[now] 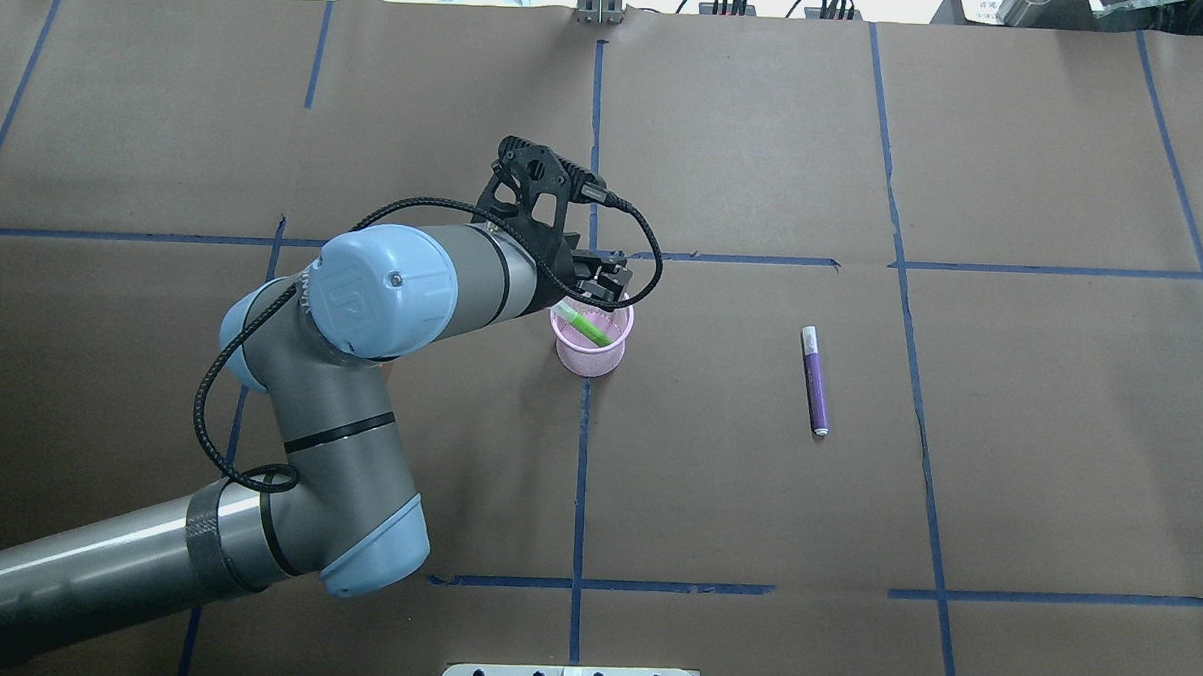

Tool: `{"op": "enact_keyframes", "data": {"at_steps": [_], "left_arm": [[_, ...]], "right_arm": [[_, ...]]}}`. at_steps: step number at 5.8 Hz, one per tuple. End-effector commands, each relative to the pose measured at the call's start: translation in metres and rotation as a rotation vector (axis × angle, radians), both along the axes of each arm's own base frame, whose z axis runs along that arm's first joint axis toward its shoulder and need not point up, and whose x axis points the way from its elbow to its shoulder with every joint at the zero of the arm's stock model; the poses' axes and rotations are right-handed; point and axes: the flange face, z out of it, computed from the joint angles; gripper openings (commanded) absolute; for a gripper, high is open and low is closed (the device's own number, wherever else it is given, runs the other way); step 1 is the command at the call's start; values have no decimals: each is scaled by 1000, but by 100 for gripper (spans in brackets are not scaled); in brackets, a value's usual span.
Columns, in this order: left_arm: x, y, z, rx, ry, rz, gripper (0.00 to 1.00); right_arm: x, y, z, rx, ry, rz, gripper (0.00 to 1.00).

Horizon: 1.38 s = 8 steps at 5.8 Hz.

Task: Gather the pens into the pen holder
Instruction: 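Open the left gripper to drop the highlighter in the cup, withdraw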

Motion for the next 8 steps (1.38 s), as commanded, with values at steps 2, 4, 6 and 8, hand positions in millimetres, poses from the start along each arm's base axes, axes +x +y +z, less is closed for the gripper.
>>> {"op": "enact_keyframes", "data": {"at_steps": [2,4,6,8], "left_arm": [[-65,-73,55,-268,-146,42,60],[-167,-116,100,-449,-96,163,60],[-194,-118,108,-470,-75,164,61],[-202,-112,114,-475,-74,158,64]], "right_arm": [[-3,-45,62,-110,-7,-7,98],[-33,-89,105,-162,15,-95,96],[-45,-104,153,-230,19,-147,93],[-58,-92,178,-274,25,-185,88]]}}
